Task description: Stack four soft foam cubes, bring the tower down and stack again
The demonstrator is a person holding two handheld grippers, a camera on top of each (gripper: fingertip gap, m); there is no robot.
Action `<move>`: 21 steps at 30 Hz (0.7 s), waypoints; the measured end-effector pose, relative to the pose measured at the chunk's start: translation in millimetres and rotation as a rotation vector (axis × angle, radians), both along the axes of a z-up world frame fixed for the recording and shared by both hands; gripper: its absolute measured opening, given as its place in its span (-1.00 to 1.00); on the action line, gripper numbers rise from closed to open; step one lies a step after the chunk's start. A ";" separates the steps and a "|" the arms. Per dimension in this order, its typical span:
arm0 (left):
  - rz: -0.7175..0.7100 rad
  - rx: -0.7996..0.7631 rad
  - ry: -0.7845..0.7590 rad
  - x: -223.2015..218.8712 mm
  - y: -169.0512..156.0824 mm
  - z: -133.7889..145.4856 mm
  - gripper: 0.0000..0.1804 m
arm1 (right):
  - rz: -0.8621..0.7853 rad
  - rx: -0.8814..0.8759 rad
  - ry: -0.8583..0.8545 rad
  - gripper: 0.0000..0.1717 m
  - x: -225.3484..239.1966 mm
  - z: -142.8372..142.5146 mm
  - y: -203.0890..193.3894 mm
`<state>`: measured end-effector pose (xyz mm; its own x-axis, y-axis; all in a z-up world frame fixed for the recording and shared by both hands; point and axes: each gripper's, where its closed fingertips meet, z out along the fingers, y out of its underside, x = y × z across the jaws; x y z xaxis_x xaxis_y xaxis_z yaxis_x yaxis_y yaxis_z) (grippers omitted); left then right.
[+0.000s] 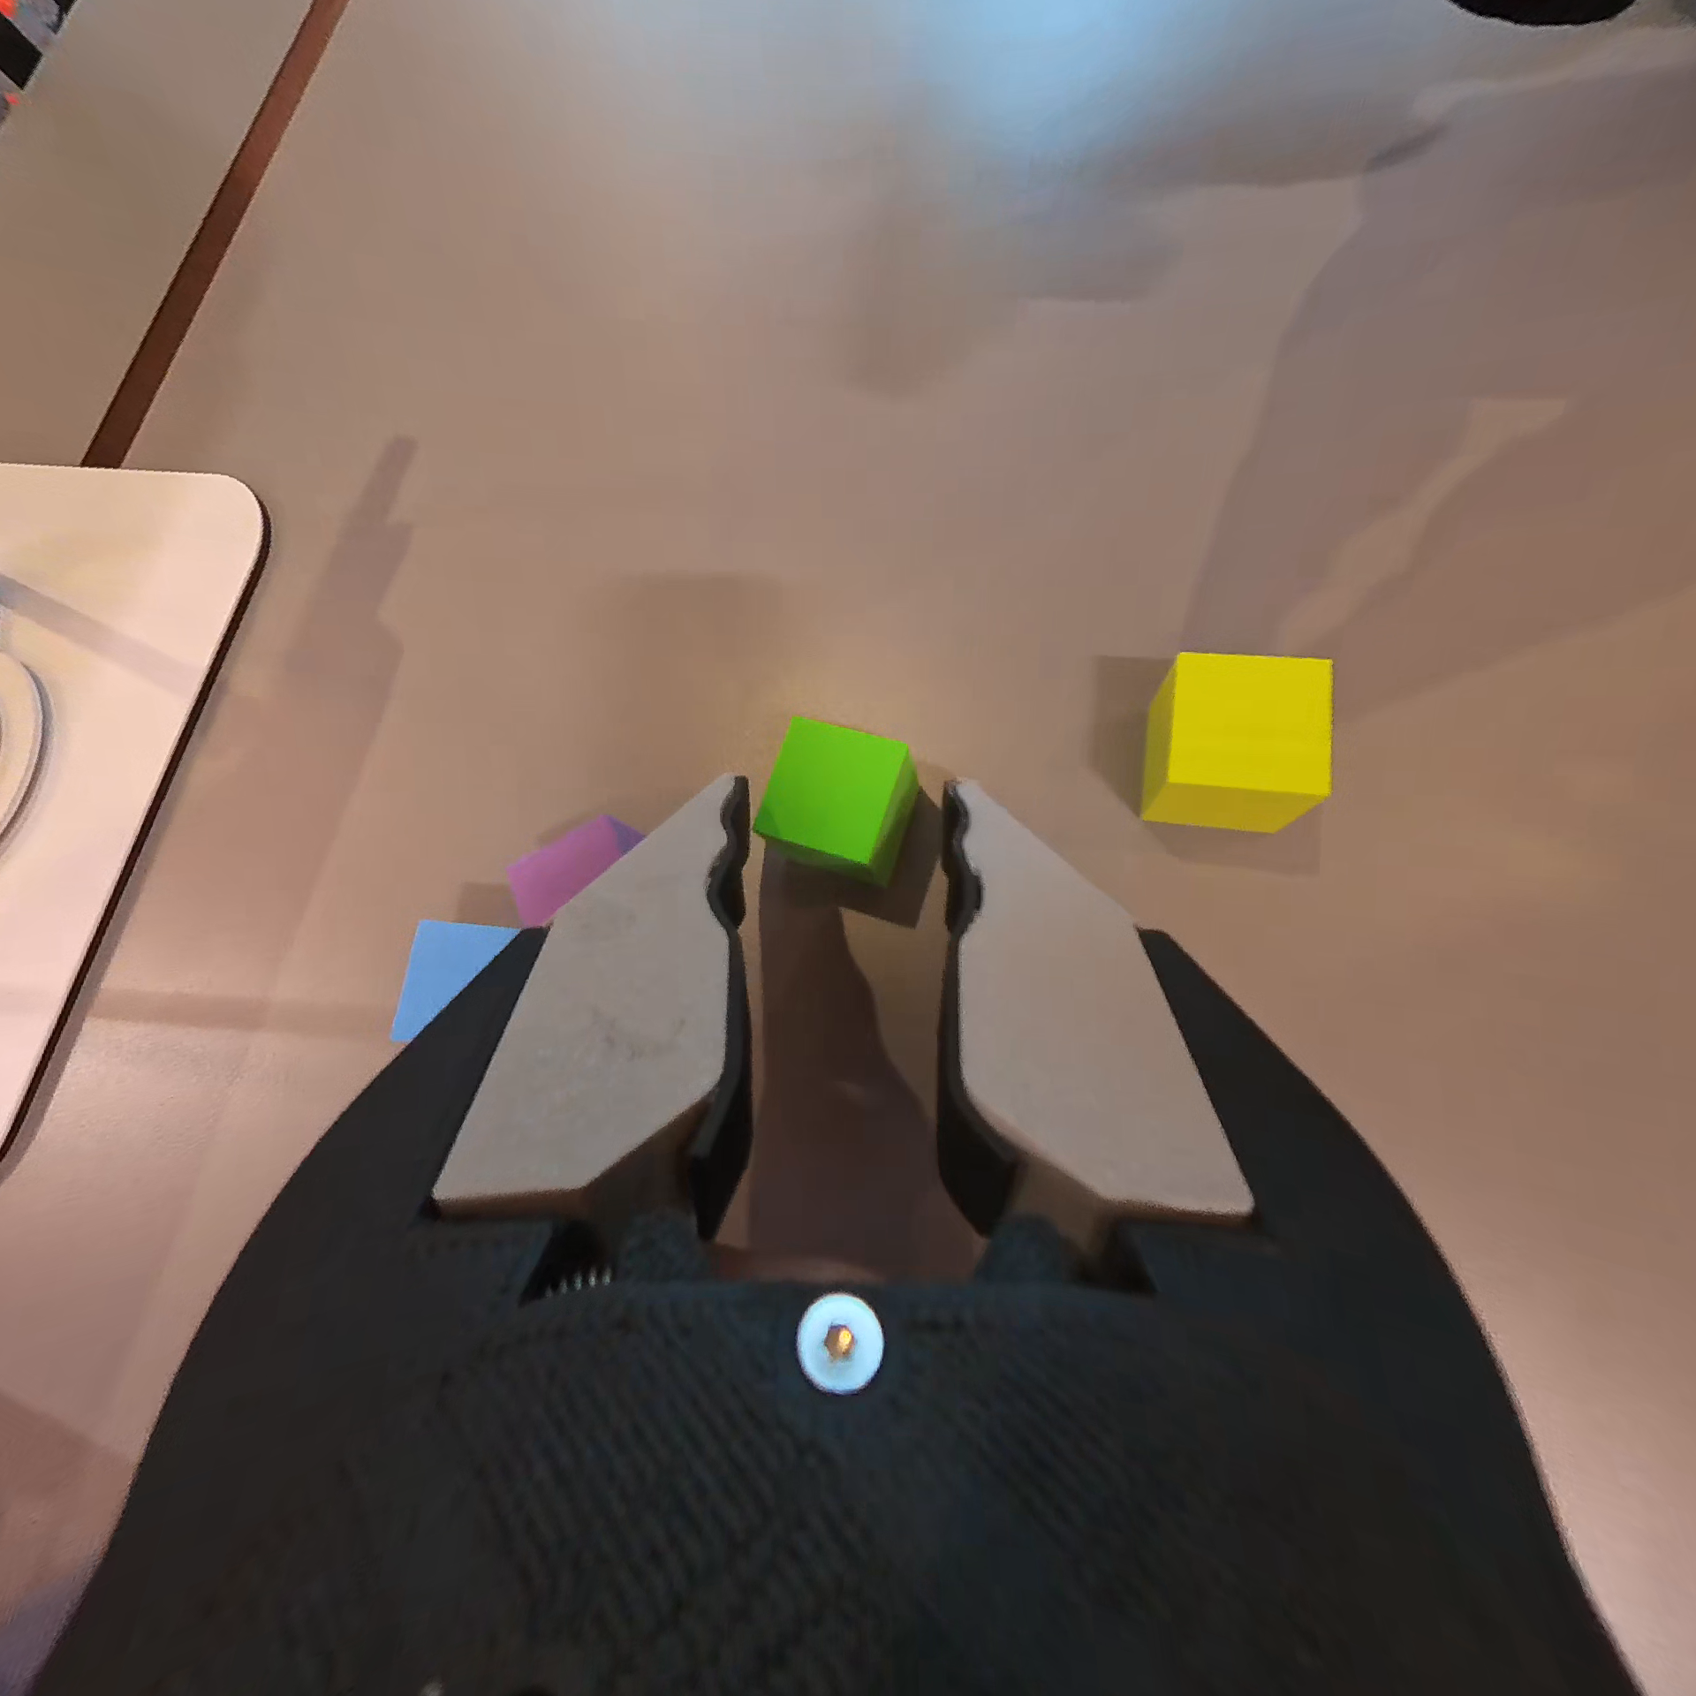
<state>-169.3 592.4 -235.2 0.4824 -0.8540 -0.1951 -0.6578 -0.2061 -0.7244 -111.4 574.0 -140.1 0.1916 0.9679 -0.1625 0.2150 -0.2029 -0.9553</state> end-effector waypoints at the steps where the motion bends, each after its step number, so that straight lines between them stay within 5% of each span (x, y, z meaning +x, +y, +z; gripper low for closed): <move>1: 0.000 0.002 -0.002 0.0 0.3 0.2 -0.57 | 0.001 -0.001 -0.002 -0.94 -0.3 -0.6 -0.2; 21: 0.004 0.062 -0.090 7.5 -9.0 32.7 -0.68 | 0.032 -0.004 -0.035 -0.93 -4.2 -6.9 -7.2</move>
